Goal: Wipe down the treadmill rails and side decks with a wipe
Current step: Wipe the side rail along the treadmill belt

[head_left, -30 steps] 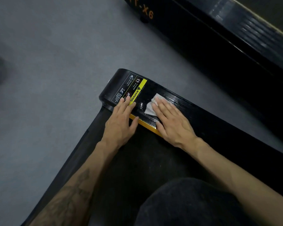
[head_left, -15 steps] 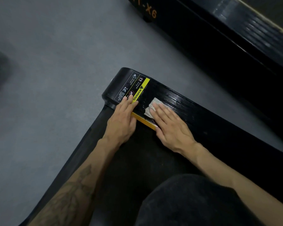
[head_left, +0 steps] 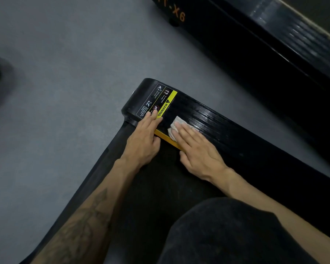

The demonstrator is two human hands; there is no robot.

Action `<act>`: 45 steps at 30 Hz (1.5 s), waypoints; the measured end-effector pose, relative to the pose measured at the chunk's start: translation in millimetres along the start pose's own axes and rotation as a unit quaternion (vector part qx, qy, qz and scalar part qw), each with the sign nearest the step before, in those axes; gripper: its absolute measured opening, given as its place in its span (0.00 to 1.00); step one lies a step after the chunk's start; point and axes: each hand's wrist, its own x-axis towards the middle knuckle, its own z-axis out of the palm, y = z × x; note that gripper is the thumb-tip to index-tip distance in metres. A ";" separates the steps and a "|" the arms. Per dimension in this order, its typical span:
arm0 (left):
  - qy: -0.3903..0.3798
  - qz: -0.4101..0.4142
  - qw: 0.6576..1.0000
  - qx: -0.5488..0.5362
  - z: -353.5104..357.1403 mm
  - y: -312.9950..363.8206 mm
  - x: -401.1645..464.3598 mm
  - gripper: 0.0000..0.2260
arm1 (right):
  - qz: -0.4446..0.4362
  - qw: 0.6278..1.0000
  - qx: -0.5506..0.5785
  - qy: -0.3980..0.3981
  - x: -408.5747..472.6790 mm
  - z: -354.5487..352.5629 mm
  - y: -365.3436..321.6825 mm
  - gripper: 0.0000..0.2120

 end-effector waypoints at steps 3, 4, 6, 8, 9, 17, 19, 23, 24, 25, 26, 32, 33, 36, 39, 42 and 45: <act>-0.002 0.002 1.000 0.000 0.3 -1.3 0.6 0.28 | 0.068 0.997 0.015 0.015 22.2 -2.9 -7.9 0.35; -0.003 0.003 1.000 -0.002 1.2 -1.3 0.6 0.29 | 0.091 0.995 0.024 0.013 32.3 -2.9 -14.8 0.35; -0.005 0.005 1.000 -0.005 1.4 -0.9 -0.2 0.29 | 0.118 0.992 0.037 0.009 46.1 -1.2 -28.1 0.36; -0.005 0.012 1.000 -0.002 0.4 -0.7 -0.9 0.30 | 0.093 0.995 0.023 0.001 41.9 0.5 -34.4 0.37; -0.005 0.017 1.000 0.004 0.0 -1.1 -1.2 0.30 | 0.064 0.998 0.012 -0.005 33.7 0.3 -33.9 0.37; 0.026 0.026 0.999 0.037 8.4 -4.6 -8.2 0.29 | 0.053 0.999 -0.006 0.004 3.1 -6.6 -12.6 0.34; 0.042 0.022 0.998 0.027 5.7 -4.0 -8.4 0.27 | 0.093 0.995 0.024 0.004 30.0 -7.5 -26.8 0.35; 0.050 0.006 0.998 0.039 -2.0 -5.8 -9.5 0.27 | 0.056 0.998 0.025 0.004 56.8 -4.2 -42.2 0.35; 0.047 -0.001 0.998 0.044 -3.7 -6.4 -11.1 0.27 | 0.031 0.999 0.023 -0.006 50.3 -4.1 -39.8 0.35; 0.045 -0.007 0.998 0.048 -5.3 -6.9 -13.4 0.27 | 0.004 1.000 0.021 -0.017 39.9 -4.0 -35.0 0.35; 0.041 -0.012 0.998 0.049 -6.8 -7.5 -15.2 0.27 | -0.020 0.999 0.015 -0.031 28.7 -5.4 -28.3 0.35; 0.013 -0.044 0.997 0.059 -9.8 1.0 -14.4 0.26 | 0.020 0.998 -0.031 -0.058 60.1 -30.7 -16.6 0.33; 0.007 -0.053 0.997 0.053 -11.0 4.4 -13.3 0.27 | 0.047 0.996 -0.031 -0.062 69.5 -30.7 -26.8 0.34; 0.006 -0.066 0.997 0.047 -12.0 6.5 -8.9 0.27 | 0.019 0.997 -0.028 -0.068 65.5 -22.7 -39.0 0.38; 0.048 -0.044 0.994 0.084 -7.9 1.5 -6.2 0.23 | -0.036 0.996 -0.010 -0.075 36.2 -22.3 -18.1 0.36; 0.066 -0.037 0.992 0.097 -3.8 -0.6 -5.1 0.22 | -0.025 0.998 -0.021 -0.059 33.6 -22.6 -2.6 0.34; 0.070 -0.035 0.992 0.102 -1.3 -4.2 -5.8 0.22 | 0.030 0.999 0.000 -0.030 59.2 -24.8 -6.7 0.34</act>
